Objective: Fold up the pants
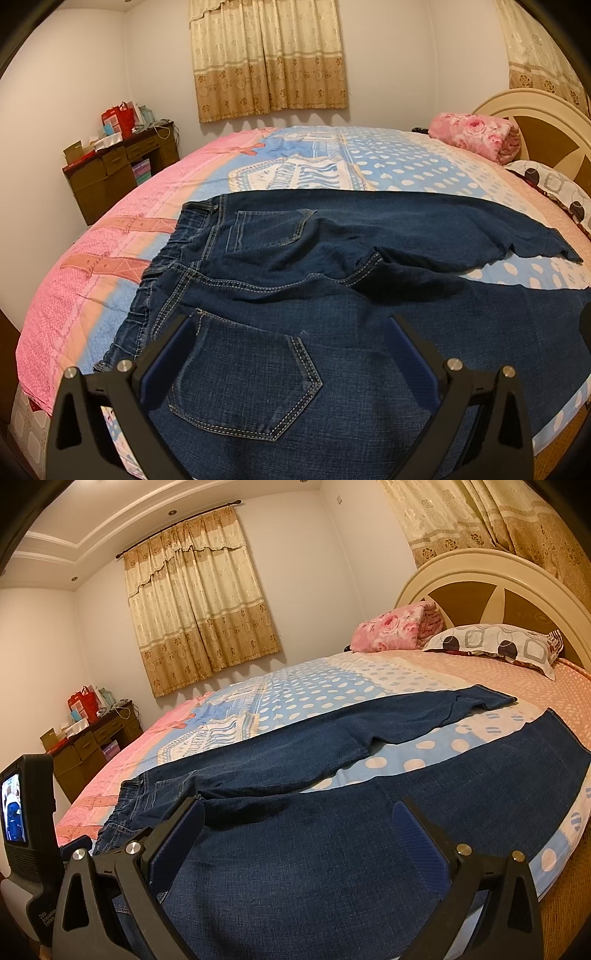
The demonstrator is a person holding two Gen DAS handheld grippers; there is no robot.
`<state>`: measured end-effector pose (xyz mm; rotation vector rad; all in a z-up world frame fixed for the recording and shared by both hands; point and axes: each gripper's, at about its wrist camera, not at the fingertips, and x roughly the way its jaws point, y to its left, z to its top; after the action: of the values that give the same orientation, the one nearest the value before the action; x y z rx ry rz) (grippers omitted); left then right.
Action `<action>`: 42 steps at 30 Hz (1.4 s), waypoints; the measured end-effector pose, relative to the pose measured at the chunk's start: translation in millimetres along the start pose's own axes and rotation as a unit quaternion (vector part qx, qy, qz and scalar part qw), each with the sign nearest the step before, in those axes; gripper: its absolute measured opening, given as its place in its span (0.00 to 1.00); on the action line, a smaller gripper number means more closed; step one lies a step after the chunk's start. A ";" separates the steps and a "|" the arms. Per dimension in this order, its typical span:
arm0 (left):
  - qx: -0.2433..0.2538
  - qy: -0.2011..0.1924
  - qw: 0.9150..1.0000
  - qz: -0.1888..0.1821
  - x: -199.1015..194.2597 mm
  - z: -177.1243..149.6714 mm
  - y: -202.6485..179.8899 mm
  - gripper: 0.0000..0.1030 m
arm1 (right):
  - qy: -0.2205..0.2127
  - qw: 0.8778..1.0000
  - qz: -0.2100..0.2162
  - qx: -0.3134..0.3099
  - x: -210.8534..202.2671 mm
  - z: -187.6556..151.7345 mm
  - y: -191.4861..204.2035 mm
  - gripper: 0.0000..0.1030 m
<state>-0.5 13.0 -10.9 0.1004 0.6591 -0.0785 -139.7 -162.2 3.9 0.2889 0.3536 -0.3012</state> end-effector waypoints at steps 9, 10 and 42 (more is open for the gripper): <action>-0.001 -0.001 1.000 0.000 -0.4 -0.7 -0.2 1.00 | 0.001 1.000 0.000 -0.001 0.2 -0.4 -0.1 0.99; 0.000 -0.001 1.000 0.000 -0.2 -0.6 -0.4 1.00 | 0.001 1.000 0.000 -0.001 0.2 -0.8 -0.1 0.99; -0.085 0.075 0.994 -0.006 78.7 43.9 66.7 1.00 | 0.062 0.998 0.016 -0.026 73.0 19.2 -10.7 0.99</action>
<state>95.1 70.8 -20.2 -0.0628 0.8138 -0.0256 -72.4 -195.6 -8.8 0.2627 0.4787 -0.2419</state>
